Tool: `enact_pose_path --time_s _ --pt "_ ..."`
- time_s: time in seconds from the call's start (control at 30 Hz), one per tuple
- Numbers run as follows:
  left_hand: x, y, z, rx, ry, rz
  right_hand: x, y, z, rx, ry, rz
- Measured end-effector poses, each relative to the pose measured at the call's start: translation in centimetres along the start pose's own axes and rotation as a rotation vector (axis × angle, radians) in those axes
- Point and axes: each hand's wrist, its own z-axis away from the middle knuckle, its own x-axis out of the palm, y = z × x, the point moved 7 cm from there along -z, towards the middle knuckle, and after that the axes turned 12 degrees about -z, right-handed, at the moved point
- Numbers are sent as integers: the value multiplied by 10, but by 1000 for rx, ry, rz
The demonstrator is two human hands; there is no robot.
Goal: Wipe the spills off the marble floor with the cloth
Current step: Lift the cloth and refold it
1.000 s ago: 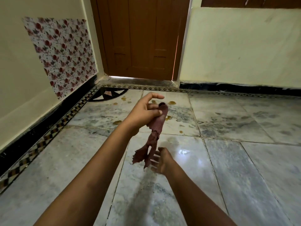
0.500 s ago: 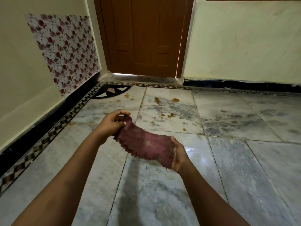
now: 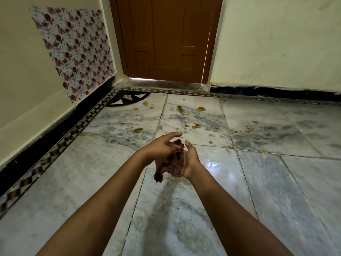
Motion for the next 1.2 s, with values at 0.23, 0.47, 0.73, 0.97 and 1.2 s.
enact_pose_path --time_s 0.23,0.47,0.73,0.97,1.2 --pt "-21 -15 6 113 125 112 1 -6 -2 -69 -155 40" --pt "-35 -46 -3 -119 506 308 -5 -15 3 -166 38 134" --pt "48 -72 -16 -377 137 1329 42 -12 28 -435 -190 757" --pt "31 -81 -24 -180 208 1469 31 -33 32 -716 -144 940" --pt "14 -108 -29 -162 101 1462 -15 -53 6 -700 36 977"
